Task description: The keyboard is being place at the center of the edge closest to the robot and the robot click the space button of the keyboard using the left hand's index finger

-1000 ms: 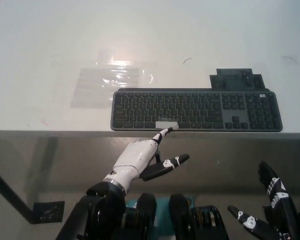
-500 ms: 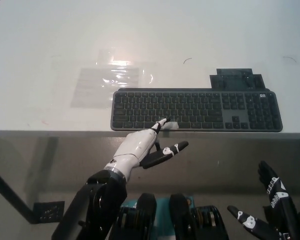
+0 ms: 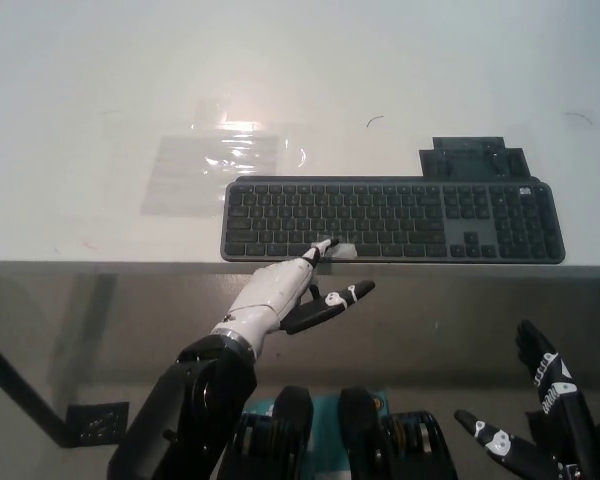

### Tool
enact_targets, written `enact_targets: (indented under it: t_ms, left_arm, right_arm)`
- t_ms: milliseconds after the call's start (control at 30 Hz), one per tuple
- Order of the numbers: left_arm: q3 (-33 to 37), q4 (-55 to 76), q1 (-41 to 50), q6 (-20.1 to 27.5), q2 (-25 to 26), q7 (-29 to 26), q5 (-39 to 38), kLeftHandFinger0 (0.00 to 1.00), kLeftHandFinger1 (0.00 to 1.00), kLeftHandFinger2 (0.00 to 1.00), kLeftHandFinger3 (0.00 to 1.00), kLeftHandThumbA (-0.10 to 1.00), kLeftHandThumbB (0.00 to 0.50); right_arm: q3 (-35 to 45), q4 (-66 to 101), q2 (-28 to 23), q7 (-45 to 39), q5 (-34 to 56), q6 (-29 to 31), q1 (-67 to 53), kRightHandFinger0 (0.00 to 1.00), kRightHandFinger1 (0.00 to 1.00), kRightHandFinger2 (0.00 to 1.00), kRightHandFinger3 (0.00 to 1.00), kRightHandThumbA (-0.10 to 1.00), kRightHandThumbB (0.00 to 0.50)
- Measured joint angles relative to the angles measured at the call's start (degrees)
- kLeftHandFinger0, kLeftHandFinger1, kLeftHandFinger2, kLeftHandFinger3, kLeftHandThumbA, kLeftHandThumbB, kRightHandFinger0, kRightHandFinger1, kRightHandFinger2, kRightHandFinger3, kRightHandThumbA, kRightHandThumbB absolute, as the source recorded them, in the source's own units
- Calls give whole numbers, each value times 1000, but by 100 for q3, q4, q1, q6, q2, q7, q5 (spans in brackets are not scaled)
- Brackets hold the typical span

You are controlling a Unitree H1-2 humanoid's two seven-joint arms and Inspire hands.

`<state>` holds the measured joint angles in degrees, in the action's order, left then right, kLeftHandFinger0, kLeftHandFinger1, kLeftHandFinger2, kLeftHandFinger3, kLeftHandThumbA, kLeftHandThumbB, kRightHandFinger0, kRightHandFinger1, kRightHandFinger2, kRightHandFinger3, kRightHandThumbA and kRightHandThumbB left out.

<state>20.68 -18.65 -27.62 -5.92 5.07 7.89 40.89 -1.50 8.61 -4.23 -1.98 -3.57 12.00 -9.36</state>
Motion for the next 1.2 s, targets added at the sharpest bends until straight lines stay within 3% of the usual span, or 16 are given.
enact_targets:
  t_ms: [300, 400, 533, 600, 633, 667, 700, 733, 833, 933, 1000, 1067, 1200]
  left_arm:
    - [74, -581, -182, 247, -15, -358, -9, 0, 165, 307, 1000, 1000, 378]
    - [111, -772, -229, 360, -15, -475, -14, 0, 151, 268, 1000, 1000, 392]
    - [143, -798, -229, 437, -11, -578, -18, 0, 128, 232, 1000, 1000, 387]
    - [149, -682, -180, 442, 5, -585, -17, 1, 124, 238, 1000, 1000, 427]
    - [152, -578, -134, 436, 20, -579, -16, 0, 27, 90, 1000, 1000, 487]
    - [150, -269, -27, 404, 42, -534, -18, 50, 152, 278, 1000, 1000, 432]
    - [154, -51, 64, 389, 60, -500, -22, 29, 189, 346, 1000, 1000, 446]
    - [155, 173, 158, 378, 72, -463, -26, 1, 142, 339, 1000, 1000, 447]
    - [154, 854, 432, 336, 88, -344, -47, 0, 15, 266, 1000, 1000, 443]
    - [152, 1548, 686, 308, 93, -250, -87, 0, 0, 98, 1000, 1000, 499]
    - [152, 1970, 853, 286, 93, -186, -116, 0, 0, 2, 1000, 1000, 476]
    - [147, 2363, 993, 259, 95, -151, -147, 0, 0, 0, 1000, 1000, 431]
    - [105, 3300, 1386, 230, 160, -77, -284, 0, 0, 12, 1000, 1000, 433]
  right_arm:
    - [-1, 0, -1, 1, -11, 0, 15, 1000, 1000, 1000, 1000, 1000, 249]
    - [0, 0, -1, 1, -11, 0, 25, 1000, 1000, 1000, 1000, 1000, 276]
    - [-1, 1, 0, 1, -9, -2, 36, 1000, 1000, 1000, 1000, 1000, 262]
    - [-1, 1, 0, 2, -11, -2, 38, 1000, 1000, 1000, 1000, 1000, 282]
    - [-1, 1, 0, 1, -11, -2, 40, 1000, 1000, 1000, 1000, 1000, 277]
    - [0, 0, 0, 1, -10, -3, 41, 1000, 1000, 1000, 1000, 1000, 278]
    - [1, 0, -2, 1, -10, -3, 40, 1000, 1000, 1000, 1000, 1000, 278]
    - [1, -3, -2, 1, -9, -5, 40, 1000, 1000, 1000, 1000, 1000, 278]
    - [0, -21, -2, 0, -8, -9, 41, 1000, 1000, 1000, 1000, 1000, 271]
    - [0, -52, -2, 0, -9, -10, 40, 1000, 1000, 1000, 1000, 1000, 263]
    - [0, -77, -2, 1, -8, -10, 33, 1000, 1000, 1000, 1000, 1000, 270]
    - [0, -88, -2, 0, -8, -10, 23, 1000, 1000, 1000, 1000, 1000, 274]
    - [-1, -90, 0, 0, -8, -11, -27, 1000, 1000, 1000, 1000, 1000, 286]
